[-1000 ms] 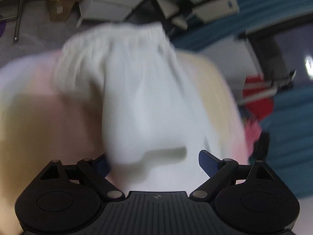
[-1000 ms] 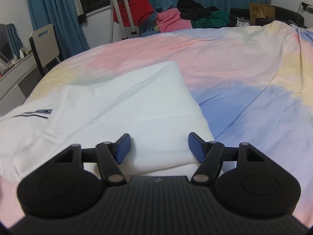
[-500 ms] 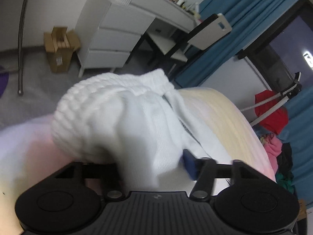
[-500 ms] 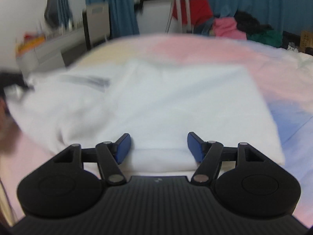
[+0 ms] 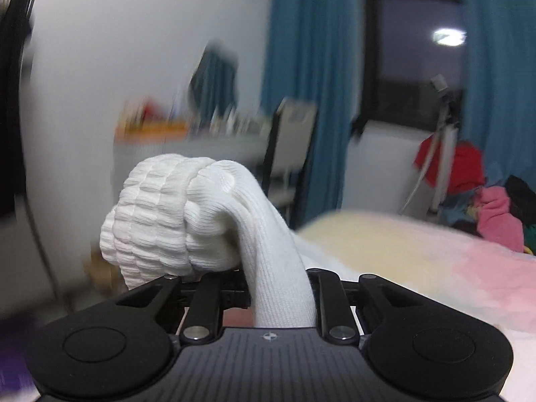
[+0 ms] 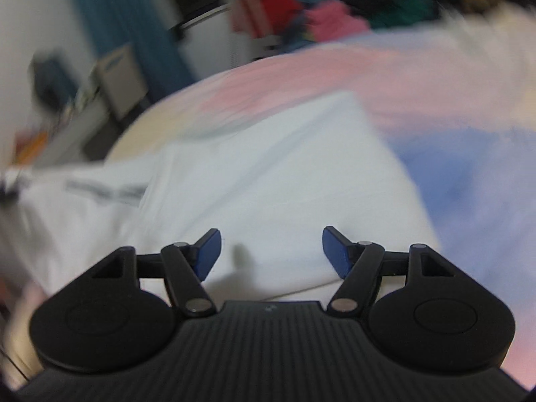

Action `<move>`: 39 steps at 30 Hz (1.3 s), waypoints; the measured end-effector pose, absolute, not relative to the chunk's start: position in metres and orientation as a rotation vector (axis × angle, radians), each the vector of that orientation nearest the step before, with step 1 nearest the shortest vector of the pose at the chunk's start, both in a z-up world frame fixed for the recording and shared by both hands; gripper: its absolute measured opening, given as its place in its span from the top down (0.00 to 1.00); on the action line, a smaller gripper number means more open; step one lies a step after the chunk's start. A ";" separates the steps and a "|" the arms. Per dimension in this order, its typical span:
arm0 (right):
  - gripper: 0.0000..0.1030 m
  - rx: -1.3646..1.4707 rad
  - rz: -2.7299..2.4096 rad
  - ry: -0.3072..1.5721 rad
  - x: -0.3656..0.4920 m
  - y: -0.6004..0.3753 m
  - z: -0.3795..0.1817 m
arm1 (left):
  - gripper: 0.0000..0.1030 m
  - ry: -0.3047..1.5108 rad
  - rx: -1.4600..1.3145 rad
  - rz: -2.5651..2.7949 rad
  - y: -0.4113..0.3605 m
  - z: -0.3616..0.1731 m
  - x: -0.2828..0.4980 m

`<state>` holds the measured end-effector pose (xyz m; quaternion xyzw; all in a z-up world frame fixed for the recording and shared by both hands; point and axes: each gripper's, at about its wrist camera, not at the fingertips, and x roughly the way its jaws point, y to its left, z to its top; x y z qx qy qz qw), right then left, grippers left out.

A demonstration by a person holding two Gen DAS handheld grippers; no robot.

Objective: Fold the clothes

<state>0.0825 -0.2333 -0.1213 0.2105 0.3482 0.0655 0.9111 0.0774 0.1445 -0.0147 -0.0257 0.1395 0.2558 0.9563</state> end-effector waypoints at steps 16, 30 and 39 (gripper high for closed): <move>0.30 0.926 -0.139 0.507 0.070 -0.385 -0.125 | 0.84 0.076 0.507 0.126 -0.229 -0.074 0.081; 0.29 1.079 0.089 0.535 0.091 -0.379 -0.140 | 0.24 0.367 0.709 -0.208 -0.268 -0.125 0.086; 0.18 0.967 0.187 0.591 0.103 -0.346 -0.136 | 0.14 0.362 0.782 -0.275 -0.139 -0.114 0.054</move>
